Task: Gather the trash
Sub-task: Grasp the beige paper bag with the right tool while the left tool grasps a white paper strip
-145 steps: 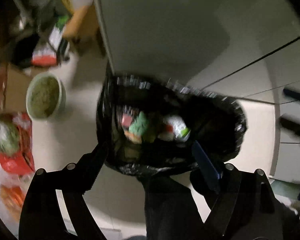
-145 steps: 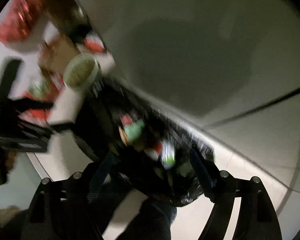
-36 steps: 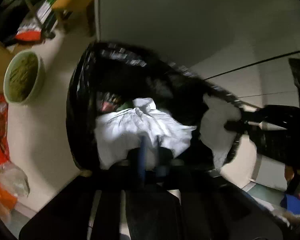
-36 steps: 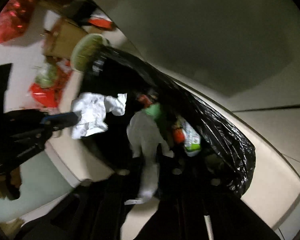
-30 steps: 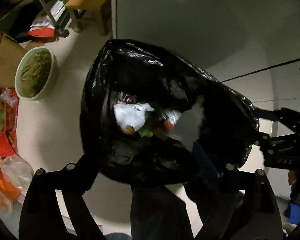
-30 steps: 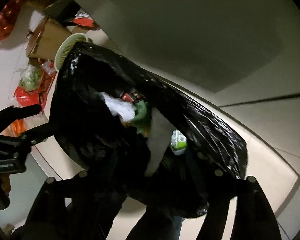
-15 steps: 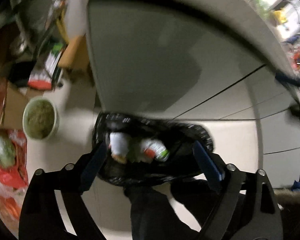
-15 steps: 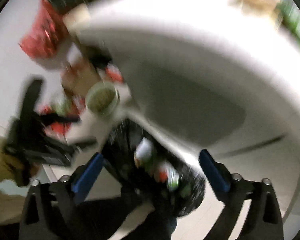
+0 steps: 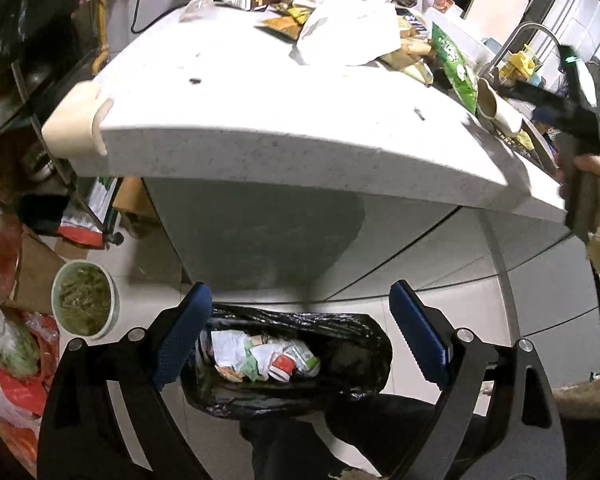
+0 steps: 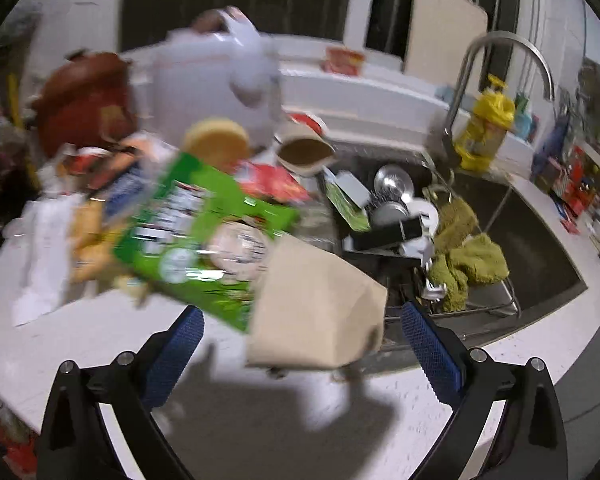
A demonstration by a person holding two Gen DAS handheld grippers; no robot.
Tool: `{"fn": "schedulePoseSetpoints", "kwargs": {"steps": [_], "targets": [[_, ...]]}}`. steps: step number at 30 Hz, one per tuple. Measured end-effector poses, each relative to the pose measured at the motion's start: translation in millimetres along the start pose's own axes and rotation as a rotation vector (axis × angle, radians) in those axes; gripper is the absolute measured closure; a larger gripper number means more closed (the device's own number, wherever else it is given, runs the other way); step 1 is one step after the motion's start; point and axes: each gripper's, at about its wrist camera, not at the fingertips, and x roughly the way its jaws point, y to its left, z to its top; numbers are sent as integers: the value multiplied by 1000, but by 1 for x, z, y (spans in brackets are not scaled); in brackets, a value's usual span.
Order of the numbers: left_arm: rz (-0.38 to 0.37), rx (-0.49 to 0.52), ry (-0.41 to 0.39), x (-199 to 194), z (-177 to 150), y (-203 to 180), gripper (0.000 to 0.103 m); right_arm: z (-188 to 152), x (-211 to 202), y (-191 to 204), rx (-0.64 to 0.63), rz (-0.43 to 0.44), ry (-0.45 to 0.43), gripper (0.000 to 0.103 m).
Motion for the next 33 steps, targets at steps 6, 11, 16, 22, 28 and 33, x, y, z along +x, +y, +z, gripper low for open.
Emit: {"fn": "schedulePoseSetpoints", "kwargs": {"steps": [6,11,16,22,28,33], "targets": [[-12,13,-49,-10,17,-20,15,-4,39,-12,22,55,78,20],[-45,40,-143,-17,60,-42,15,-4,17,-29,73,155,53,24],[-6,77,-219,-3,122,-52,15,-3,-26,-53,102,173,-18,24],[80,-2,-190,46,194,-30,15,-9,-51,-73,137,203,-37,24],[106,77,-132,69,205,-37,78,-24,-57,-80,160,209,-23,23],[13,54,-105,69,196,-31,103,-25,-62,-74,159,226,-28,23]]}}
